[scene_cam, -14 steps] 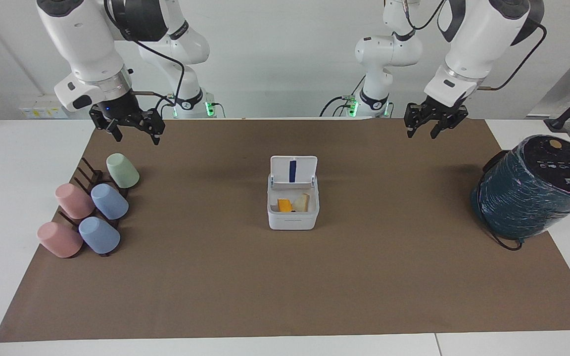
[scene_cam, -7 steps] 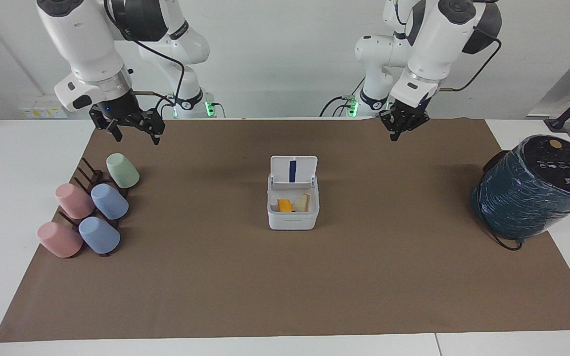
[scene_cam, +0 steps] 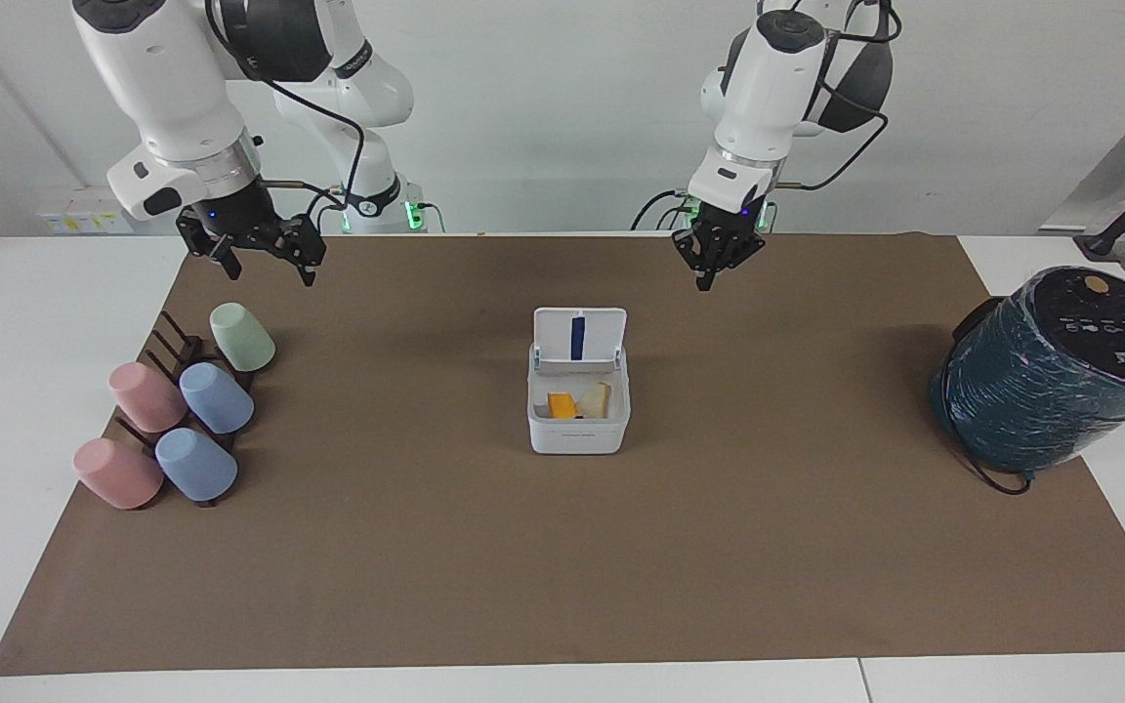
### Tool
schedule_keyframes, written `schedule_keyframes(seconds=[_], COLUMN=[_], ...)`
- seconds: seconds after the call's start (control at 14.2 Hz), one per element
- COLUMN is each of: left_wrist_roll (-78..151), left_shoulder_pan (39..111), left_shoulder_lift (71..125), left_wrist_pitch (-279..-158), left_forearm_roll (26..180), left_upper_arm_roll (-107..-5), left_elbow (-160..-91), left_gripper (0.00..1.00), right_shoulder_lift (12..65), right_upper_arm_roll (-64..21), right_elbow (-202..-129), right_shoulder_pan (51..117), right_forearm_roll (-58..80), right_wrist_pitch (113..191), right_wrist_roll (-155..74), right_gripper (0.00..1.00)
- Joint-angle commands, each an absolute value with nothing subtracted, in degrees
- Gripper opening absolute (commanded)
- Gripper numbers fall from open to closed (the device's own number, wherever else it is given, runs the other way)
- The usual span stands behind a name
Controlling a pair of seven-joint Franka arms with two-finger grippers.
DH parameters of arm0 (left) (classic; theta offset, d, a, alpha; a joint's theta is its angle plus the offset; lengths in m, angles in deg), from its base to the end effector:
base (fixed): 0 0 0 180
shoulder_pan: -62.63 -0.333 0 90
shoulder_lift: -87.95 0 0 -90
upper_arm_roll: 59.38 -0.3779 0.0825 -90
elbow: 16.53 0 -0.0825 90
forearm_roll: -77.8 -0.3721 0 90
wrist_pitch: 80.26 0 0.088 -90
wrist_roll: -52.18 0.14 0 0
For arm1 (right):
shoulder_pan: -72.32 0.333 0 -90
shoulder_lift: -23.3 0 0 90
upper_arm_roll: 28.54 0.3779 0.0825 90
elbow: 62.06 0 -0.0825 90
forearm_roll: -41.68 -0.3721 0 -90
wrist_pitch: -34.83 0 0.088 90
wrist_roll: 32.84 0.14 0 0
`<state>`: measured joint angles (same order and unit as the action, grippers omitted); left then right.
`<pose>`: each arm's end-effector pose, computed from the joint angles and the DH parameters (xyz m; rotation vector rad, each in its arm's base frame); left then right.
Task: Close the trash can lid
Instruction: 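Reach the left gripper forward toward the open trash can lid, then push the raised lid down over the can with the left gripper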
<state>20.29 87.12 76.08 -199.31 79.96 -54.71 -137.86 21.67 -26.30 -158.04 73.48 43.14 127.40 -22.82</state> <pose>0.4265 -0.2446 0.5499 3.0334 0.0964 0.2050 0.5319 0.0284 0.6245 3.1062 -0.1773 -0.0432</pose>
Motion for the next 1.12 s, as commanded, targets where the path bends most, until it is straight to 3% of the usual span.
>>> schedule_keyframes(seconds=[0.0,0.42,0.91,1.05], left_wrist_roll=[15.5,6.4,3.5,3.5], left_shoulder_pan=[91.5,98.6,96.6,95.7], left_shoulder_lift=[76.3,82.9,86.9,90.2], left_wrist_pitch=[-204.4,-215.0,-229.6,-231.5], left_forearm_roll=[79.7,79.7,79.7,79.7], left_upper_arm_roll=[-55.6,-55.6,-55.8,-55.8], left_elbow=[-141.3,-141.3,-139.2,-136.6], left_gripper=[0.0,0.0,0.0,0.0], right_shoulder_lift=[21.1,21.1,21.1,21.1], right_upper_arm_roll=[-26.5,-26.5,-26.5,-26.5], right_elbow=[-158.7,-158.7,-158.7,-158.7], right_shoulder_pan=[73.4,73.3,73.4,73.3], right_forearm_roll=[42.7,42.7,42.7,42.7], right_wrist_pitch=[127.1,127.1,127.1,127.1], right_wrist_roll=[-24.1,-24.1,-24.1,-24.1], right_gripper=[1.0,1.0,1.0,1.0])
